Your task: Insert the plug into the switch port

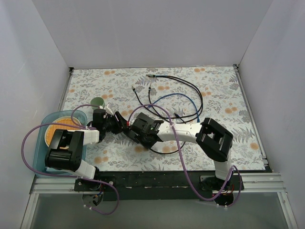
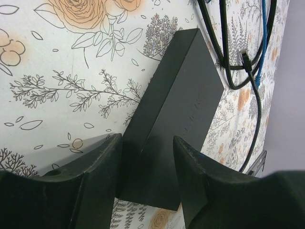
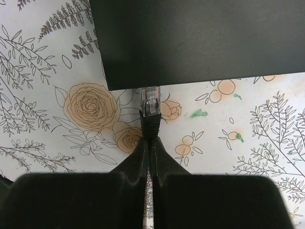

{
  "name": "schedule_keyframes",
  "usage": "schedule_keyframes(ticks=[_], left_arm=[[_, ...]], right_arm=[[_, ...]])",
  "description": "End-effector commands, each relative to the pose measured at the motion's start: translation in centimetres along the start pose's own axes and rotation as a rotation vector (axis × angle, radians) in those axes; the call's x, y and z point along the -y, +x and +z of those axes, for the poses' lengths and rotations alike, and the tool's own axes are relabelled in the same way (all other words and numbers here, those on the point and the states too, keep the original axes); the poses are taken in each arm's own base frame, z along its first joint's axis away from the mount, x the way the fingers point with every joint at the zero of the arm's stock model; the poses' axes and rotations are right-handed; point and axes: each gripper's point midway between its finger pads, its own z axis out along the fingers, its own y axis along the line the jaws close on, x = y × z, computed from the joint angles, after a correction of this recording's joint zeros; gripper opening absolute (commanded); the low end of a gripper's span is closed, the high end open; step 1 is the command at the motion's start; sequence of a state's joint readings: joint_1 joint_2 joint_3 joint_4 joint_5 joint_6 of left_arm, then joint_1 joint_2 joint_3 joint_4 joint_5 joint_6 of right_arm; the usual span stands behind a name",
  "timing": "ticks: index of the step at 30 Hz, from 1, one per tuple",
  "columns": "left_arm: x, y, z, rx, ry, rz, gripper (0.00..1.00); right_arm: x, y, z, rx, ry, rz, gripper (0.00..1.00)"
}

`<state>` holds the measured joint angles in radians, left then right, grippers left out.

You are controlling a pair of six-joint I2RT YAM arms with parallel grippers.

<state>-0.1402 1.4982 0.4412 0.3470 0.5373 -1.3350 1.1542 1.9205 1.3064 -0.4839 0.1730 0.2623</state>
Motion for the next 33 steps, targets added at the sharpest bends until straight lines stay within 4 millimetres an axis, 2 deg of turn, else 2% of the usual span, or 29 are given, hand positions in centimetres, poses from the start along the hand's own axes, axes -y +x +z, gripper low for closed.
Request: schedule_keyframes(ticks=[1, 6, 18, 33], left_arm=[[0.4, 0.6, -0.2, -0.019, 0.028, 0.012, 0.46], [0.5, 0.5, -0.3, -0.016, 0.028, 0.012, 0.46], [1.1, 0.2, -0.3, -0.015, 0.047, 0.017, 0.46], [2.0, 0.0, -0.7, -0.013, 0.075, 0.026, 0.48]], right_arm=[[0.0, -0.2, 0.5, -0.006, 0.016, -0.002, 0.01], [0.3, -0.3, 0.3, -0.032, 0.038, 0.002, 0.01], [1.2, 1.2, 0.3, -0.126, 0.092, -0.019, 0.01], [1.3, 1.8, 0.4, -0.194, 0.109, -0.018, 0.01]])
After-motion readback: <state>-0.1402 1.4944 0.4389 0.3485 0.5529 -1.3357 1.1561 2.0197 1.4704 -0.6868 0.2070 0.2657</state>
